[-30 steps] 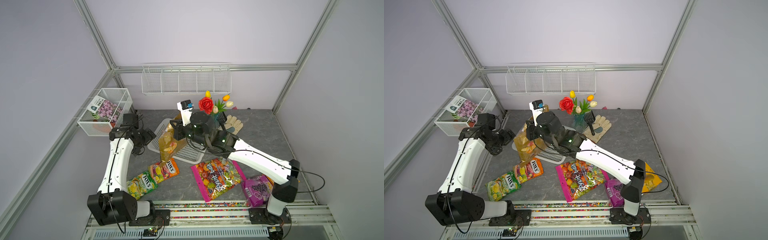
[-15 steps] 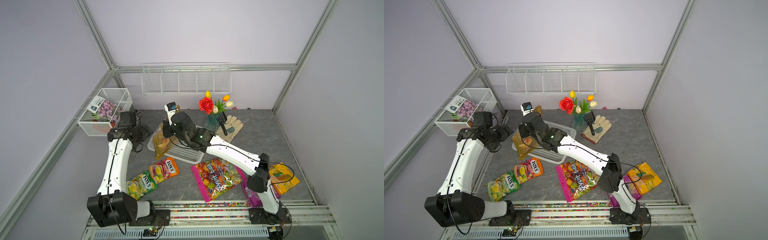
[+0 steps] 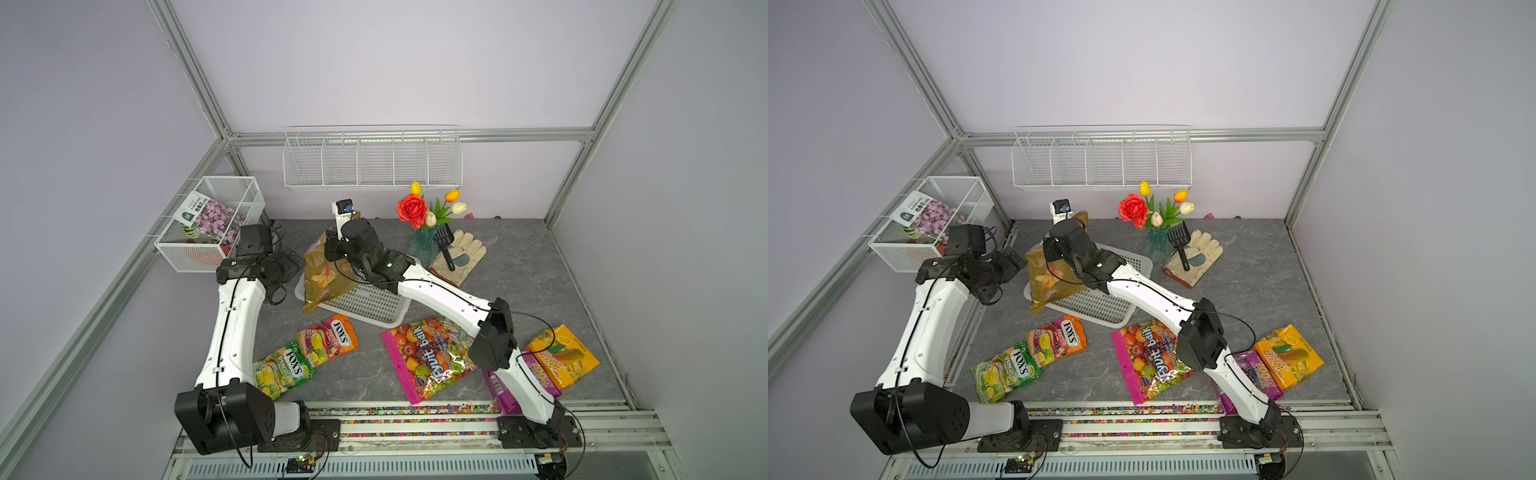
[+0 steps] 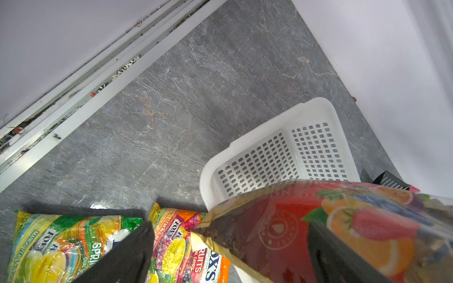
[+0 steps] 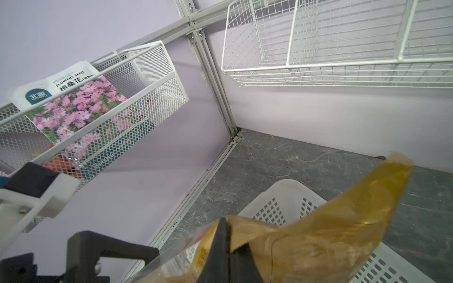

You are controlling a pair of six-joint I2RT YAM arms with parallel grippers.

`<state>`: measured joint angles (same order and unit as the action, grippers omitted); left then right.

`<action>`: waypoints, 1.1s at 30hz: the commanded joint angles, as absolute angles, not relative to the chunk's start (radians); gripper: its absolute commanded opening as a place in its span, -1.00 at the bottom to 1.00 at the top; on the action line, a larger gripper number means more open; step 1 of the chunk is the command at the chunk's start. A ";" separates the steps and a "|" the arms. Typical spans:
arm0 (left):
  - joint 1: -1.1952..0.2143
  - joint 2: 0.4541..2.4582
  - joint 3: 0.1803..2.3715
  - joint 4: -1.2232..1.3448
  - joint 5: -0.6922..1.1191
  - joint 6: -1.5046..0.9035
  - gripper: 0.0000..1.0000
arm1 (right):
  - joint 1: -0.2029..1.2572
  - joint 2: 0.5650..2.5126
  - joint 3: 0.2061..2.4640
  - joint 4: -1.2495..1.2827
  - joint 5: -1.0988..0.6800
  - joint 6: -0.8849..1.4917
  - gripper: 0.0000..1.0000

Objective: Put the candies in the basket
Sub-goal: Pick up the candy at the center of the board, then move the basket to the center of the board.

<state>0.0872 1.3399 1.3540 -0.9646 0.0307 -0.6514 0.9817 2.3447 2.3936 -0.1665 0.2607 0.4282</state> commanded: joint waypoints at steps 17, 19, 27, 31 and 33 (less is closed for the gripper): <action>0.091 1.281 1.169 -0.850 0.124 -0.730 0.94 | 0.949 2.369 2.506 0.064 0.344 0.354 -1.00; 0.091 1.280 1.160 -0.842 0.123 -0.735 0.93 | 0.943 2.381 2.505 0.058 0.329 0.391 -1.00; 0.091 1.254 1.147 -0.849 0.073 -0.759 0.94 | 0.942 2.447 2.512 0.128 0.268 0.482 -1.00; 0.095 1.222 1.148 -0.859 0.018 -0.769 0.95 | 0.942 2.472 2.546 0.115 0.207 0.584 -1.00; 0.099 1.211 1.150 -0.854 0.012 -0.767 0.95 | 0.942 2.472 2.560 0.097 0.161 0.642 -1.00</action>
